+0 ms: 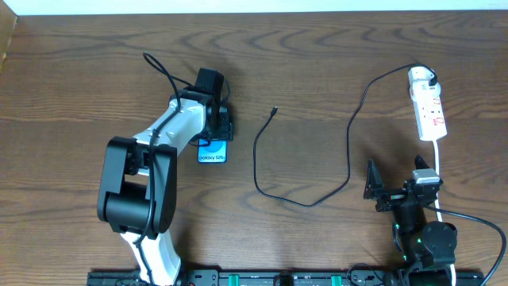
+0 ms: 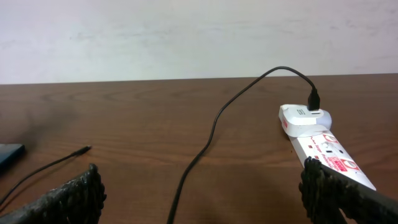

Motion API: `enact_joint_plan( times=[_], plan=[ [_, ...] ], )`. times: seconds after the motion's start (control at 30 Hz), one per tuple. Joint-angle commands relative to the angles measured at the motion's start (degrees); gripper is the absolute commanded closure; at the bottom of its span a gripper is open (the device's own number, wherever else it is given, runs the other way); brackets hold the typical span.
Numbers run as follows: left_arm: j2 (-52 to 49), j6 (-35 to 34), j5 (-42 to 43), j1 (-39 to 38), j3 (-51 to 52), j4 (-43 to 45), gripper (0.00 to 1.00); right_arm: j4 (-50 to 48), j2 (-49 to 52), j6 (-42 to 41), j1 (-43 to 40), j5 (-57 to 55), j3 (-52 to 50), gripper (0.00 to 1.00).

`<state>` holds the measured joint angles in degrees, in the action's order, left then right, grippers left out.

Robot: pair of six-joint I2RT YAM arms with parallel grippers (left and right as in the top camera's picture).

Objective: Plug charger to phone and switch on socket
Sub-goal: 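Lower the left gripper and grasp the phone's bottom edge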

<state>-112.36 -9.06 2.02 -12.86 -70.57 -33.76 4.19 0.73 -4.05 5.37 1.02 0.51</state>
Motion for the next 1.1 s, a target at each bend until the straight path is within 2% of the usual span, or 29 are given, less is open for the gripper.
enact_joint_plan(
  times=[0.0, 0.23, 0.57, 0.9, 1.07],
  plan=[
    [-4.68, -0.28, 1.31, -0.07, -0.79, -4.24, 0.29, 0.11, -0.24, 0.48, -0.44, -0.46, -0.2, 0.01],
    [-2.67, -0.31, 1.36, -0.09, -5.55, -9.53, 0.29, 0.11, -0.24, 0.48, -0.46, -0.46, -0.2, 0.01],
    [4.92, -1.22, 1.86, -0.09, -5.86, -12.52, 0.29, 0.11, -0.24, 0.48, -0.46, -0.46, -0.2, 0.01],
    [7.89, -2.12, 7.3, -0.09, -5.84, -14.21, 0.29, 0.11, -0.24, 0.48, -0.46, -0.46, -0.2, 0.01],
    [7.89, -2.23, 13.44, -0.09, -5.86, -14.21, 0.29, 0.11, -0.24, 0.48, -0.46, -0.46, -0.2, 0.01]
  ],
)
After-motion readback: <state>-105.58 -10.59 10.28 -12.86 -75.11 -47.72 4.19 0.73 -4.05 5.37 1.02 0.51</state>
